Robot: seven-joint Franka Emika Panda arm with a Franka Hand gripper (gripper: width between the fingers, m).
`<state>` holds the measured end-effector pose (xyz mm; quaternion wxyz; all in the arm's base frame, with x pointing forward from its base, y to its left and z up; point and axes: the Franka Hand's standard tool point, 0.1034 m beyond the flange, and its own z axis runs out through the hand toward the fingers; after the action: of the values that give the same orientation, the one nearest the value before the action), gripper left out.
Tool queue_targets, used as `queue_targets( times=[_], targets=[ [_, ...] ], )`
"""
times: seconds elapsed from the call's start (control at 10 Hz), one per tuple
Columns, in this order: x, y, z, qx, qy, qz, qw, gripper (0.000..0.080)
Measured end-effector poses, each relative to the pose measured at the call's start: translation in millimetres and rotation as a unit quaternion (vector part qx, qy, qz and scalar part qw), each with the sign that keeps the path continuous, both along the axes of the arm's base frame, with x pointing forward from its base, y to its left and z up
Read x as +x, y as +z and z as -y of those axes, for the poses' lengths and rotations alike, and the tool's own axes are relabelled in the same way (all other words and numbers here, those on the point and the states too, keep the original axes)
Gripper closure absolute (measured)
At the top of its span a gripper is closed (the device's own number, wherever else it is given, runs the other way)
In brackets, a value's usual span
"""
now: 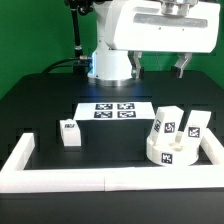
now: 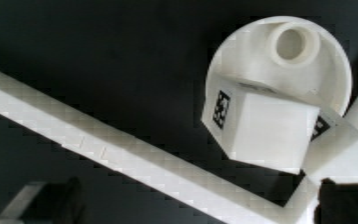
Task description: Assemble stool
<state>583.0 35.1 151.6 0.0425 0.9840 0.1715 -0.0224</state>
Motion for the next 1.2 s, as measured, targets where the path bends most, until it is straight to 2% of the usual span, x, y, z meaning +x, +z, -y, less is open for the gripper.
queue_targets(
  times=[0.1,0.2,0.4,0.8,1.2],
  targets=[
    [0.5,-3.2,1.0,0.01,-0.013,-0.006,1.0,0.015],
    [0.1,-5.7,0.7,0.011,-0.015,-0.007,1.0,0.015],
    [0.9,-8.1,-5.4,0.012,-0.018,-0.003,1.0,0.015],
    [9.9,-10.4,-1.1,0.011,-0.019,0.027,0.999,0.015],
    [9.5,-10.8,-0.3,0.009,-0.011,0.026,1.0,0.015]
  ],
)
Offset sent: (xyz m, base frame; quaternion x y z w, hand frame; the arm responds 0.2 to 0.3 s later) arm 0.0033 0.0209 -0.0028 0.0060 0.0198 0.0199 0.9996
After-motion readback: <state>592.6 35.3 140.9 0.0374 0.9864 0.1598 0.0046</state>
